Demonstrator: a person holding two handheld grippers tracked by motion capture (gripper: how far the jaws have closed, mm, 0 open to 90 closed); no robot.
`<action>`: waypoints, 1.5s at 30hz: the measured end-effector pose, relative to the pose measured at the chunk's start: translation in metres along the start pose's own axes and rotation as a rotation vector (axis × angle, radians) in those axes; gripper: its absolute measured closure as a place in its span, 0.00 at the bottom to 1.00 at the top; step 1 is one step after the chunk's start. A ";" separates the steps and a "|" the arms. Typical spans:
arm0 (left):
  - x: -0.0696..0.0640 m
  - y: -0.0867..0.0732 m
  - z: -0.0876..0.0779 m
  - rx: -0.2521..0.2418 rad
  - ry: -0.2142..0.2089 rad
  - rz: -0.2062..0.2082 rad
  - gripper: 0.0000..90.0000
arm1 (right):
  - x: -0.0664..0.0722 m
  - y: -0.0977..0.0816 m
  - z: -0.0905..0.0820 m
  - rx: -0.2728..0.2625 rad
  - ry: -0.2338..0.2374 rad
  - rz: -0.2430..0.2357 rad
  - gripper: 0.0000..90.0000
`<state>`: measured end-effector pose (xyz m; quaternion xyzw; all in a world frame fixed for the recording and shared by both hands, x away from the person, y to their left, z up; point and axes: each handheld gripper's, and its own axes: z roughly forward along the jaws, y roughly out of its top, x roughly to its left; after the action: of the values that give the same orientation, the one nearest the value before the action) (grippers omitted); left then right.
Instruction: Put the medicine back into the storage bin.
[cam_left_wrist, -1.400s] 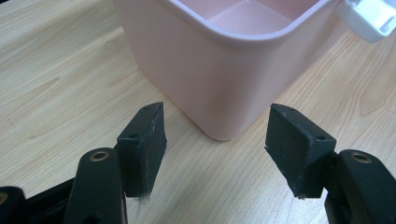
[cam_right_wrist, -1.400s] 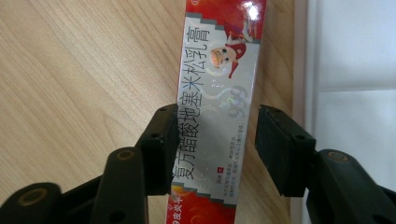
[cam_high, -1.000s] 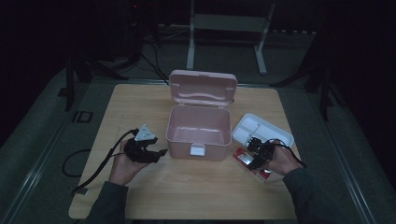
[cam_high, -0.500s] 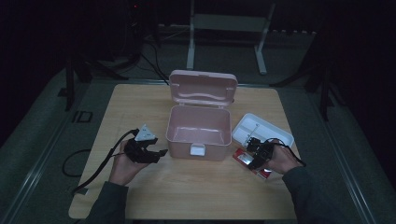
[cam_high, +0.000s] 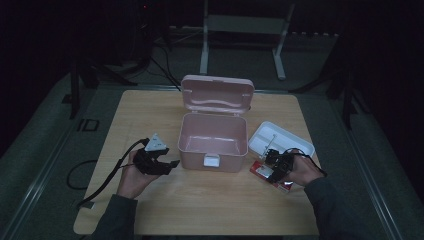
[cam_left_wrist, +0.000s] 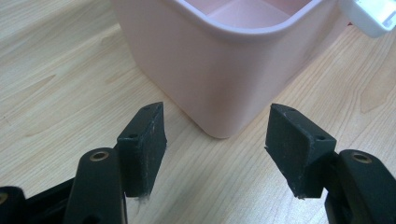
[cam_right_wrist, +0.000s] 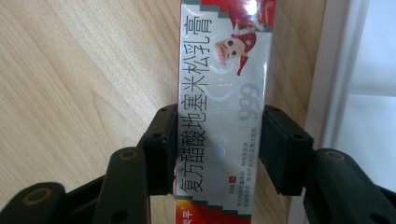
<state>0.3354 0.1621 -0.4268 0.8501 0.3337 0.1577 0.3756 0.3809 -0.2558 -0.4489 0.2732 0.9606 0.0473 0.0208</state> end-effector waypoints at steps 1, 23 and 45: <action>0.000 0.000 0.000 0.003 -0.001 0.002 0.42 | 0.000 -0.001 -0.001 0.000 0.000 -0.003 0.56; 0.000 0.000 0.000 0.001 -0.003 0.002 0.42 | -0.009 -0.010 -0.059 -0.088 -0.017 -0.021 0.57; 0.000 0.000 -0.002 -0.001 -0.007 0.008 0.42 | -0.009 0.023 -0.128 -0.153 -0.058 -0.142 0.57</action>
<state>0.3345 0.1629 -0.4256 0.8518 0.3288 0.1565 0.3767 0.3923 -0.2510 -0.3195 0.2034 0.9701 0.1108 0.0724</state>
